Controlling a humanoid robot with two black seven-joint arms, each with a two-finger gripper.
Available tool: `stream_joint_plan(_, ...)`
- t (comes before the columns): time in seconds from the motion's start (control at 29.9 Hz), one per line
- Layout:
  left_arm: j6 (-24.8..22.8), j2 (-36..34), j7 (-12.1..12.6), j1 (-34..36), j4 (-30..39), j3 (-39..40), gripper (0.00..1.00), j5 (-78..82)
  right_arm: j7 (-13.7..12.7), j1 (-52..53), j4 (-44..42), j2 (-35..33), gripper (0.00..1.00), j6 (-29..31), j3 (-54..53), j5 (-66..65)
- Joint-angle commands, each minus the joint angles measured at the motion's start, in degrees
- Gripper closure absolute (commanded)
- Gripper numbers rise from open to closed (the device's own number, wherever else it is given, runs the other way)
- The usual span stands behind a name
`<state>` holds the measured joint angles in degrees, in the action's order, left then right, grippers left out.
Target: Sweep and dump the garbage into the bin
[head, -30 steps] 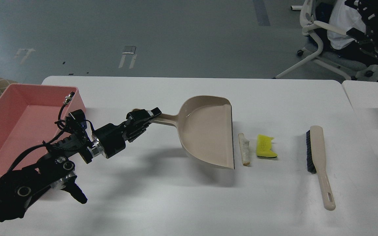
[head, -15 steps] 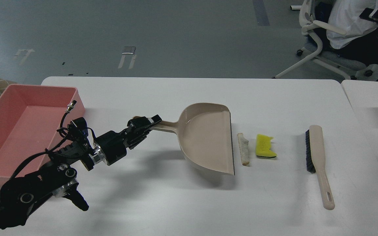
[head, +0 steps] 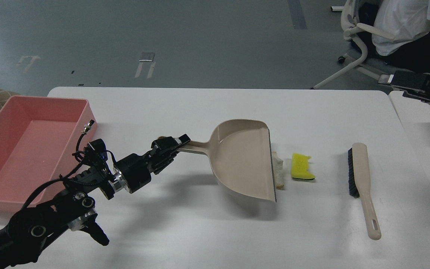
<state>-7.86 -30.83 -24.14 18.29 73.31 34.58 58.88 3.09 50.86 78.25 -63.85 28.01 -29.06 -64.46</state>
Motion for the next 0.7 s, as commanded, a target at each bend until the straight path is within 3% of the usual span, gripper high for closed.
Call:
stream_joint_plan(0.0,0.21,0.16,-0.03,0.00,-0.01,0.05,0.87,0.00,-6.07,-2.52,7.16,-5.40,0.01,-0.01,0.85,0.21)
stream_joint_plan(0.03,0.21,0.33,-0.03,0.00,-0.01,0.05,0.87,0.00,-7.99,-2.87,9.09,-6.89,0.03,-0.01,0.85,0.21)
stream_joint_plan(0.23,0.21,1.30,-0.03,0.08,-0.01,0.13,0.87,0.01,-11.96,-3.57,15.95,-13.30,0.10,-0.01,2.25,0.47)
stream_joint_plan(0.47,0.21,1.56,-0.03,0.26,-0.01,0.40,0.87,0.00,-11.97,-5.33,20.97,-17.27,0.10,-0.01,5.41,2.05)
stream_joint_plan(0.67,0.21,1.74,-0.03,0.17,-0.01,0.75,0.87,-0.08,-12.40,-5.33,20.97,-17.19,0.17,-0.01,8.93,2.06)
